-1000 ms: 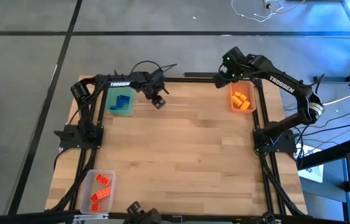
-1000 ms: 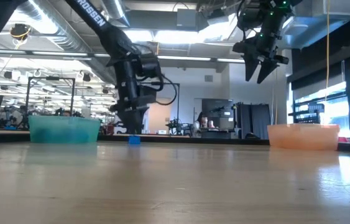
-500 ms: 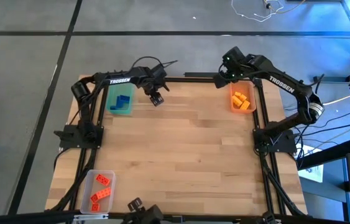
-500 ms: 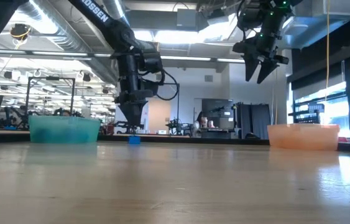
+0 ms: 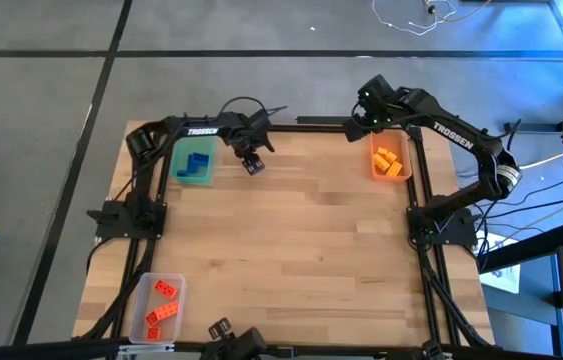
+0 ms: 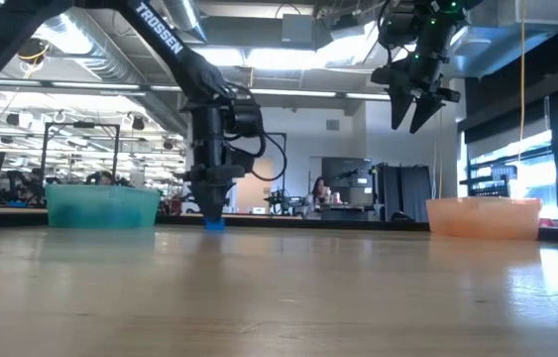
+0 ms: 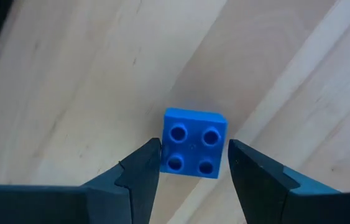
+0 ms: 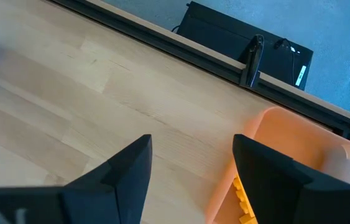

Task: Sort & place blocks by color
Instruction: Put the blue game piece into the blue bin

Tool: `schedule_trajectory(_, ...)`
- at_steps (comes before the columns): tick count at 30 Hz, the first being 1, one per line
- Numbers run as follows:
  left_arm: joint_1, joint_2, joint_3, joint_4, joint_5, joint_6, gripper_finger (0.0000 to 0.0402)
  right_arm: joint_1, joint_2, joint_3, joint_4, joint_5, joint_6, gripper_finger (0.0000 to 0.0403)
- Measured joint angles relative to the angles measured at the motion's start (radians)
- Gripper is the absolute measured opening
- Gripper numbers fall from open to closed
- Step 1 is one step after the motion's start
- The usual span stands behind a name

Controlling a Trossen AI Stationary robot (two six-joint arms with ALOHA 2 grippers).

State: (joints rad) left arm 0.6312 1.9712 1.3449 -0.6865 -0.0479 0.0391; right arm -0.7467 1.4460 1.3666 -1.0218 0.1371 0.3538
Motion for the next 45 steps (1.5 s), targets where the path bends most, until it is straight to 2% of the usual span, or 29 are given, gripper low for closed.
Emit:
schedule_trajectory(8, 0.001, 0.041, 0.001, 0.001, -0.007, 0.0, 0.0178, 0.0, 0.0, 0.0, 0.0, 0.0, 0.0, 0.0225)
schedule_trajectory(13, -0.006, 0.037, 0.002, -0.002, -0.026, 0.0, 0.013, 0.0, 0.0, 0.0, 0.001, 0.0, 0.0, 0.0225)
schedule_trajectory(15, -0.006, 0.026, 0.0, -0.012, -0.047, 0.0, 0.0128, 0.0, 0.0, 0.0, 0.001, 0.0, 0.0, 0.0225)
schedule_trajectory(19, -0.002, -0.022, -0.001, -0.054, -0.058, -0.023, 0.0128, 0.0, 0.0, 0.0, 0.001, 0.0, 0.0, 0.0225)
schedule_trajectory(24, 0.012, -0.137, -0.001, -0.192, -0.067, -0.097, 0.0128, 0.0, 0.0, 0.0, 0.001, 0.0, 0.0, 0.0225)
schedule_trajectory(31, 0.037, -0.33, 0.0, -0.447, -0.224, -0.308, 0.0128, 0.0, 0.0, 0.0, 0.001, 0.0, 0.0, 0.0225)
schedule_trajectory(34, 0.075, -0.374, 0.0, -0.519, -0.253, -0.395, 0.0128, 0.0, 0.0, 0.0, 0.001, 0.001, -0.005, 0.0225)
schedule_trajectory(38, 0.124, -0.38, -0.019, -0.54, -0.26, -0.449, 0.0128, 0.0, 0.0, 0.0, 0.008, 0.001, -0.037, 0.0225)
schedule_trajectory(45, 0.201, -0.373, -0.138, -0.481, -0.231, -0.456, 0.0128, 0.0, 0.0, 0.0, 0.013, 0.001, -0.049, 0.0225)
